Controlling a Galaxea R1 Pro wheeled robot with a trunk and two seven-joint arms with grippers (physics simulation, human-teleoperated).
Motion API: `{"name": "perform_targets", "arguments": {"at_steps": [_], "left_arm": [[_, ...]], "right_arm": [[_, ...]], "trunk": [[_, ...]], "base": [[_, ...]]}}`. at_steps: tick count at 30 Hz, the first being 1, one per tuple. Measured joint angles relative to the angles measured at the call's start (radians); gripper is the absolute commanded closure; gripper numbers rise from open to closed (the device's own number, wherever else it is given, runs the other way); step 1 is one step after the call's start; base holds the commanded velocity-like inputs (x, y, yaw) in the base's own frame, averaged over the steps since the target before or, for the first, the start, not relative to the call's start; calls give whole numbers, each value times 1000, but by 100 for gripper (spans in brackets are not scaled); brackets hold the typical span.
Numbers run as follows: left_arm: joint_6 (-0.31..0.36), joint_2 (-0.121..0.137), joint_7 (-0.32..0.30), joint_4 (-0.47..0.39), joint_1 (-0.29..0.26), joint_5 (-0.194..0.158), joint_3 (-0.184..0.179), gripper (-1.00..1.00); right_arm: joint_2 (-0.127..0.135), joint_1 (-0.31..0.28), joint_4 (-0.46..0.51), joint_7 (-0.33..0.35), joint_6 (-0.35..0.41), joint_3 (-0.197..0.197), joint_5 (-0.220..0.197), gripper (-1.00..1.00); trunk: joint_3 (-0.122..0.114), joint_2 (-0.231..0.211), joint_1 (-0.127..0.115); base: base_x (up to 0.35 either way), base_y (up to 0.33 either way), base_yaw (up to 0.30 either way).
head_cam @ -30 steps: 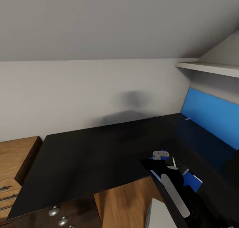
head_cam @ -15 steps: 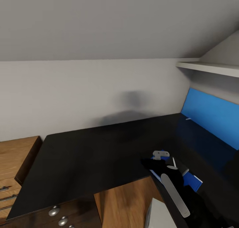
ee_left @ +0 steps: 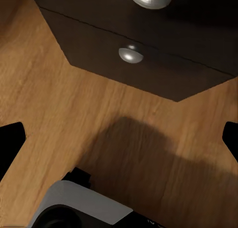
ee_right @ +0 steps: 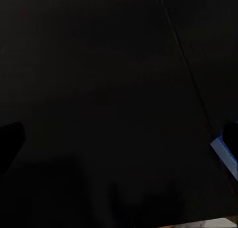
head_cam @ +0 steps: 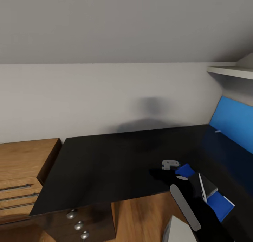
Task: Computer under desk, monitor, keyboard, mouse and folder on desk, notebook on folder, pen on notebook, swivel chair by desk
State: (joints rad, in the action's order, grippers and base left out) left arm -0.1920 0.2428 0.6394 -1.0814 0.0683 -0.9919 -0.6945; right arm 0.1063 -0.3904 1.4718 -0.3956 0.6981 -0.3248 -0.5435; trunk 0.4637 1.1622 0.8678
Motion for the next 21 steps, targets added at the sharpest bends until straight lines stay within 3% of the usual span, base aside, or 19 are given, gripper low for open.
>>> {"name": "perform_targets", "arguments": {"at_steps": [21], "left_arm": [[0,0,-2,1,0,-1,2,-100]], "right_arm": [[-1,0,-6,1,-3,-3,2,-100]], "trunk": [[0,0,0]], "base": [[-278,0,276]]}}
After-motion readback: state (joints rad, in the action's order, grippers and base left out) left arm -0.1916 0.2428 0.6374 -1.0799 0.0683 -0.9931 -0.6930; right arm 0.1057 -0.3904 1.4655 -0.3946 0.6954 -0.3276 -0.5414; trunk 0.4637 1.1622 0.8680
